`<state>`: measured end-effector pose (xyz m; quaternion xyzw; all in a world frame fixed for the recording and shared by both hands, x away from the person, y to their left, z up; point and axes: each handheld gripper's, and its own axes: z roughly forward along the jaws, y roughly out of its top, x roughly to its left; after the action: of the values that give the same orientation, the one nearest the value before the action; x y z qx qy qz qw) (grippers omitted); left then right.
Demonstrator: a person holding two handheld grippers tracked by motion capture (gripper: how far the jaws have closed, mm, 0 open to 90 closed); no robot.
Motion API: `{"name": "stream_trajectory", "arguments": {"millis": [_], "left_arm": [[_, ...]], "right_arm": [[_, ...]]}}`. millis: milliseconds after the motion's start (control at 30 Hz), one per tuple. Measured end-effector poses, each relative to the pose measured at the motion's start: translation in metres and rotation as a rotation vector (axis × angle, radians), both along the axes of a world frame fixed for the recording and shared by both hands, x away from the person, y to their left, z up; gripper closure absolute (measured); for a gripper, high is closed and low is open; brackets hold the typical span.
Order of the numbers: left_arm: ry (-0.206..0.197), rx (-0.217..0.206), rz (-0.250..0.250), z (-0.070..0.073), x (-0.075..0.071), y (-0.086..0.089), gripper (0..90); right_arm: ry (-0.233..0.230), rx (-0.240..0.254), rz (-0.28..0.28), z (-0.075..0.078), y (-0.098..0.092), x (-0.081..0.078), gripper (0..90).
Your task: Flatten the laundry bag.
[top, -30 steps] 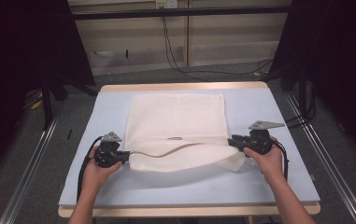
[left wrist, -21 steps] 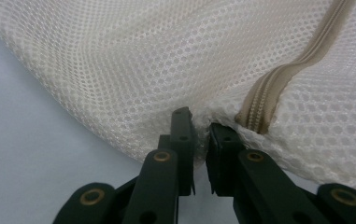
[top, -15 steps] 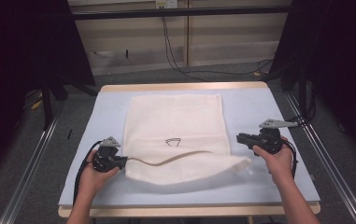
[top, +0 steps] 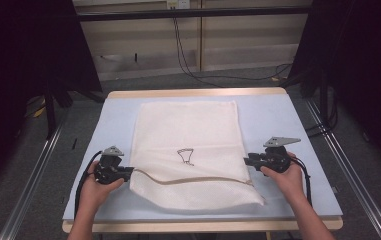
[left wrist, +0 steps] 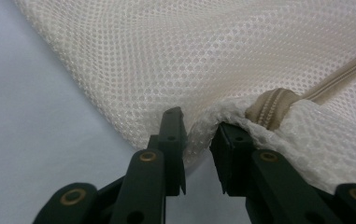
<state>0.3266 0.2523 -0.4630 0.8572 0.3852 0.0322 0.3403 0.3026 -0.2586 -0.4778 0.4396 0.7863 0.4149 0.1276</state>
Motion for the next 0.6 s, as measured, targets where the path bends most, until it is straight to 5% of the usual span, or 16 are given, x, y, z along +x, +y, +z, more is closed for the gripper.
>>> {"name": "stream_trajectory", "arguments": {"millis": [400, 600], "left_arm": [[0.042, 0.019, 0.105, 0.0, 0.0, 0.018, 46.4], [0.023, 0.028, 0.154, -0.002, -0.002, 0.029, 31.7]], "right_arm": [[0.016, -0.061, 0.027, -0.008, 0.012, 0.005, 65.1], [0.015, -0.06, 0.028, -0.01, 0.011, 0.007, 65.1]]}}
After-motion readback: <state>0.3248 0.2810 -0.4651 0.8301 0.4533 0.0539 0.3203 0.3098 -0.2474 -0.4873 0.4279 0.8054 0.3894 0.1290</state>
